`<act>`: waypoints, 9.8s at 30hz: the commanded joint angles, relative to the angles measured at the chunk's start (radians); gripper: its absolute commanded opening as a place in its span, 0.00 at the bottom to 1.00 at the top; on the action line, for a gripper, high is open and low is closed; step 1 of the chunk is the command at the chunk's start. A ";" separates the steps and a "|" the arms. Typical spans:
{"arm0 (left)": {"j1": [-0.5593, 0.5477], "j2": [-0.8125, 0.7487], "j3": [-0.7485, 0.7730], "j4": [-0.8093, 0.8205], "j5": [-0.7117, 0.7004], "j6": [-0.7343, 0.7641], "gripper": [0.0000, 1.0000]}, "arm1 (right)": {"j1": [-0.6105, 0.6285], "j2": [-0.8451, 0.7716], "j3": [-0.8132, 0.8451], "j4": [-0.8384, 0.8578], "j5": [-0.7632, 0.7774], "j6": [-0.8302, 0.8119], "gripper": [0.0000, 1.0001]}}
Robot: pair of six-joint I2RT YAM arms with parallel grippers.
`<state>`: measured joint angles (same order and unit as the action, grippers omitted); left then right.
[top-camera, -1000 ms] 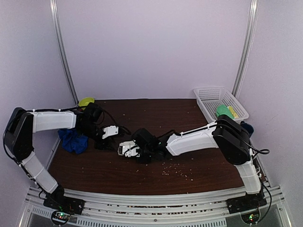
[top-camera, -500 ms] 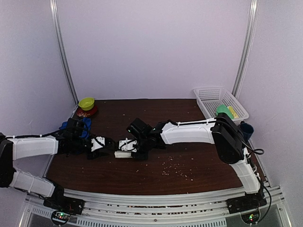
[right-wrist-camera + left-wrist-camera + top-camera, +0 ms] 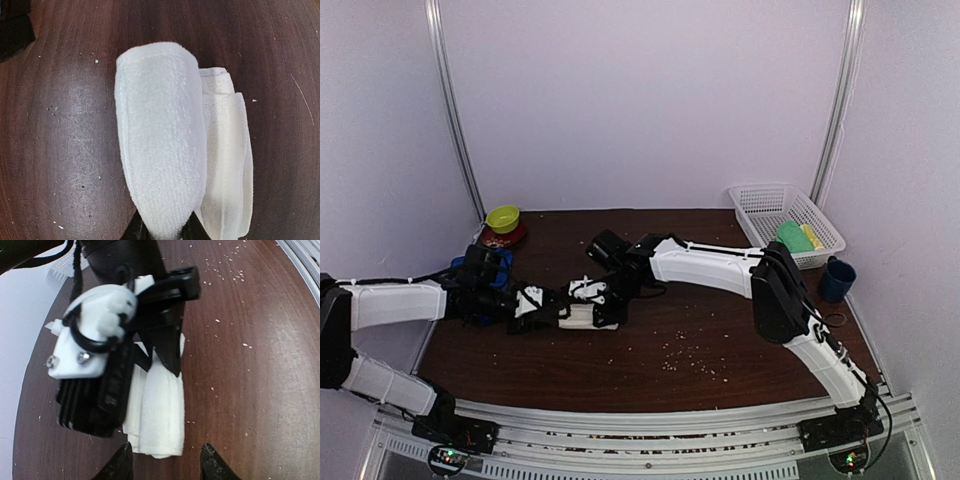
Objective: Roll the towels
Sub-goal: Roll the towel at the center of the board, then pick up the towel from the center of the board, then move the bin to the center of the board.
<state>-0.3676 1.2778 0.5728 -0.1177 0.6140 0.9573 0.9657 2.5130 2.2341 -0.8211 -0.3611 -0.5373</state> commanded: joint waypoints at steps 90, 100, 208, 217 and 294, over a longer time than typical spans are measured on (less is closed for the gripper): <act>0.078 0.960 0.852 -0.594 0.103 -0.467 0.00 | -0.077 -0.405 -0.777 0.787 0.158 -0.059 0.89; 0.078 0.968 0.846 -0.605 0.098 -0.429 0.00 | -0.090 -0.285 -0.641 0.751 0.103 -0.175 0.87; -0.087 1.007 0.851 -0.787 0.332 -0.357 0.00 | -0.186 -0.070 -0.187 -0.036 -0.231 0.058 0.52; -0.086 0.869 0.789 -0.573 0.262 -0.554 0.00 | -0.207 -0.434 -0.621 0.343 -0.074 0.354 0.76; -0.021 0.576 0.736 -0.278 -0.350 -0.761 0.00 | -1.152 -0.541 -0.784 0.598 0.632 0.944 0.88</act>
<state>-0.3935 1.8637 1.3201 -0.4488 0.2462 0.1852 -0.1612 1.9293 1.4269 -0.2199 0.3149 0.3916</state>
